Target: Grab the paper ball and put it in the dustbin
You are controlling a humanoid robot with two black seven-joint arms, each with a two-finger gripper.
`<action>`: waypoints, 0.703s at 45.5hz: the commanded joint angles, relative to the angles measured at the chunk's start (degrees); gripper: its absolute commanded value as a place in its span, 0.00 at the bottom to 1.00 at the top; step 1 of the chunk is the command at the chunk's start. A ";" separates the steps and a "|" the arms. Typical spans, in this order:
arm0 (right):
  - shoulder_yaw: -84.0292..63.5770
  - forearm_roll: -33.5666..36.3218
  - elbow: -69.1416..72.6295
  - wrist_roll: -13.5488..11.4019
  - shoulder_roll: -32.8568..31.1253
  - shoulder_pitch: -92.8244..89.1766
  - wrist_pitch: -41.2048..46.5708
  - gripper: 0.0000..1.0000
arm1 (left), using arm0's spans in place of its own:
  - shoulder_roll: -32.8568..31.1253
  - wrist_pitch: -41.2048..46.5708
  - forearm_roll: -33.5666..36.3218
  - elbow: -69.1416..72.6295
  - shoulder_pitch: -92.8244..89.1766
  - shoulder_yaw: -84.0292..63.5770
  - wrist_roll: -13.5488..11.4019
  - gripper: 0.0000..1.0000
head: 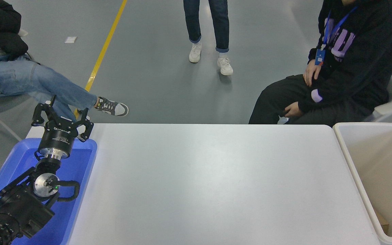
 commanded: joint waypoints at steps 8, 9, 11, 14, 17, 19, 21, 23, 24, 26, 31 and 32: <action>17.43 0.59 -29.43 0.14 9.80 -31.25 -7.09 0.00 | 0.00 -0.01 0.00 0.03 0.00 0.00 0.00 0.98; 18.92 0.67 -30.84 0.14 10.59 -32.65 -7.09 0.00 | 0.00 -0.01 0.00 0.03 0.00 0.00 0.00 0.98; 22.00 0.50 -33.56 0.14 11.82 -35.64 -7.09 0.00 | 0.00 -0.01 0.00 0.03 0.00 0.00 0.00 0.98; 27.54 0.32 -41.55 0.32 15.77 -41.01 -7.18 0.00 | 0.00 -0.01 0.00 0.03 0.00 0.00 0.00 0.98; 28.78 0.32 -47.00 0.32 19.11 -43.99 -7.44 0.00 | 0.00 -0.01 0.00 0.03 0.00 0.00 0.00 0.98; 28.78 0.32 -50.35 0.41 21.13 -45.93 -7.97 0.00 | 0.00 -0.01 0.09 0.03 0.00 0.00 0.00 0.98; 28.78 0.32 -53.16 0.58 23.07 -47.43 -9.02 0.00 | 0.00 -0.01 0.00 0.03 0.00 0.00 -0.09 0.98; 28.78 0.32 -54.40 1.19 24.13 -48.31 -10.51 0.00 | 0.00 -0.01 0.00 -0.06 0.00 0.00 0.00 0.98; 28.70 0.32 -54.58 1.46 24.57 -48.49 -11.21 0.00 | 0.00 -0.01 0.00 -0.06 0.00 0.00 0.00 0.98; 28.43 0.32 -54.67 1.72 24.83 -48.66 -12.53 0.00 | 0.00 -0.01 0.00 0.03 0.00 0.00 0.00 0.98; 28.26 0.24 -54.76 1.73 25.01 -49.28 -14.21 0.00 | 0.00 -0.10 0.00 0.03 0.00 -0.09 -0.09 0.98; 28.26 0.23 -54.76 1.73 25.01 -49.28 -14.30 0.00 | 0.00 -0.10 0.00 -0.06 0.00 -0.09 -0.09 0.98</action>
